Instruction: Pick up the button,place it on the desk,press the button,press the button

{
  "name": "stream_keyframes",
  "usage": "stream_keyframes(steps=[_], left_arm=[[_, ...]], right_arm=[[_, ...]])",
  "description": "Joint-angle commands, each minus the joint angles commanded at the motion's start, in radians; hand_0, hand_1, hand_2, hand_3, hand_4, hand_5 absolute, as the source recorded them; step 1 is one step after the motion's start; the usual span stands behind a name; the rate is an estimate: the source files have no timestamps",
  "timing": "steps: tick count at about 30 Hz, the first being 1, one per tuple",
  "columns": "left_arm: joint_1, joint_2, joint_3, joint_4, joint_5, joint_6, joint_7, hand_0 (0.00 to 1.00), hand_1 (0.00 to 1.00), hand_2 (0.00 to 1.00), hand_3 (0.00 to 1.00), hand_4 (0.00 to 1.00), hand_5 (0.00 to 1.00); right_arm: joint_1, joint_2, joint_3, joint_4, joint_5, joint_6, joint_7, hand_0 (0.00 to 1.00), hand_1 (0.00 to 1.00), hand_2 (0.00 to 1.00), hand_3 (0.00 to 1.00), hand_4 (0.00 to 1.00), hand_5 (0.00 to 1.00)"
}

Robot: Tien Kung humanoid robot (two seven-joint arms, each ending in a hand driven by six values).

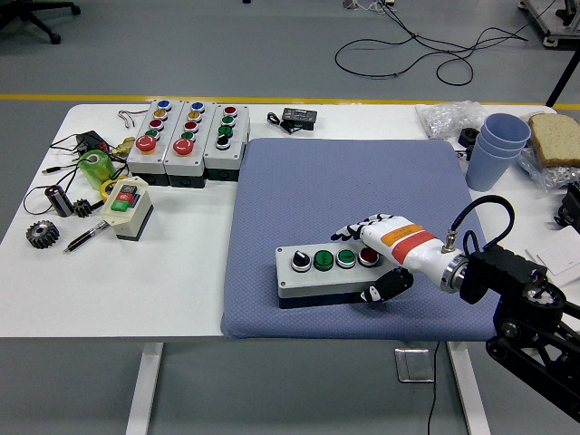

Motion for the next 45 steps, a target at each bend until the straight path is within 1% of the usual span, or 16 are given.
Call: stream_keyframes(steps=[1,4,7,8,10,12,14,16,20,23,25,31,35,39,45], left_arm=[[0.0,0.0,0.0,0.0,0.0,0.0,0.0,0.595,0.633,0.672,0.54,0.343,0.668],[0.0,0.0,0.0,0.0,-0.001,0.0,-0.001,0.595,0.633,0.672,0.54,0.343,0.668],[0.0,0.0,-0.002,0.0,0.0,0.0,-0.001,0.595,0.633,0.672,0.54,0.343,0.668],[0.0,0.0,-0.003,0.0,0.001,0.0,-0.001,0.595,0.632,0.672,0.538,0.341,0.665],[0.0,0.0,-0.003,0.0,0.001,0.0,-0.001,0.595,0.632,0.672,0.538,0.341,0.665],[0.0,0.0,-0.006,0.0,0.006,-0.001,0.0,0.595,0.632,0.672,0.538,0.341,0.665],[0.0,0.0,-0.007,0.0,0.006,0.0,0.0,0.595,0.631,0.67,0.538,0.342,0.668],[0.0,0.0,-0.007,0.0,0.006,-0.001,0.001,0.595,0.631,0.67,0.538,0.342,0.668],[-0.001,0.0,-0.005,0.0,0.003,0.0,0.0,0.595,0.632,0.67,0.538,0.342,0.667],[-0.002,0.0,-0.005,0.0,0.002,0.0,0.0,0.595,0.632,0.67,0.538,0.342,0.667],[-0.002,0.0,-0.005,0.0,0.002,0.0,0.0,0.595,0.632,0.67,0.538,0.342,0.667],[-0.004,0.0,-0.011,0.0,0.002,0.001,0.002,0.595,0.632,0.67,0.538,0.343,0.667],[-0.003,0.0,-0.01,0.0,0.001,0.002,0.002,0.595,0.632,0.67,0.539,0.342,0.668],[-0.003,0.0,-0.007,0.0,-0.001,0.001,0.002,0.595,0.632,0.67,0.539,0.342,0.668],[-0.005,0.0,-0.004,0.0,-0.003,0.0,0.001,0.595,0.632,0.67,0.54,0.342,0.668]], right_arm=[[0.0,0.0,0.001,0.0,0.0,0.001,-0.001,0.959,0.825,0.887,0.955,0.998,0.28],[-0.006,-0.005,0.006,0.014,0.004,0.005,-0.008,0.959,0.825,0.887,0.955,0.998,0.28],[-0.01,-0.009,0.002,0.038,0.006,-0.008,-0.006,0.959,0.825,0.887,0.955,0.998,0.28],[-0.01,-0.008,-0.001,0.046,0.006,-0.017,-0.004,0.981,0.851,0.922,0.998,0.998,0.292],[-0.01,-0.002,-0.006,0.058,0.007,-0.037,-0.001,0.981,0.851,0.922,0.998,0.998,0.292],[-0.013,0.015,-0.006,0.065,0.001,-0.061,0.001,0.981,0.851,0.922,0.998,0.998,0.292],[-0.022,0.049,-0.004,0.073,-0.019,-0.083,-0.002,0.985,0.866,0.934,0.998,0.998,0.288],[-0.025,0.064,-0.005,0.075,-0.029,-0.091,-0.004,0.985,0.866,0.934,0.998,0.998,0.288],[-0.033,0.118,-0.018,0.062,-0.072,-0.12,-0.021,0.983,0.869,0.933,0.998,0.998,0.289],[-0.028,0.149,-0.025,0.046,-0.105,-0.1,-0.046,0.983,0.869,0.933,0.998,0.998,0.289],[-0.023,0.162,-0.027,0.035,-0.116,-0.093,-0.057,0.983,0.869,0.933,0.998,0.998,0.289],[-0.009,0.184,-0.027,0.005,-0.125,-0.101,-0.072,0.98,0.861,0.932,0.998,0.998,0.292],[-0.001,0.188,-0.012,-0.012,-0.123,-0.118,-0.077,0.981,0.856,0.931,0.998,0.998,0.297],[0.006,0.191,-0.001,-0.024,-0.113,-0.123,-0.076,0.981,0.853,0.928,0.998,0.998,0.296],[0.009,0.185,0.007,-0.019,-0.111,-0.095,-0.082,0.979,0.851,0.926,0.996,0.998,0.295]])
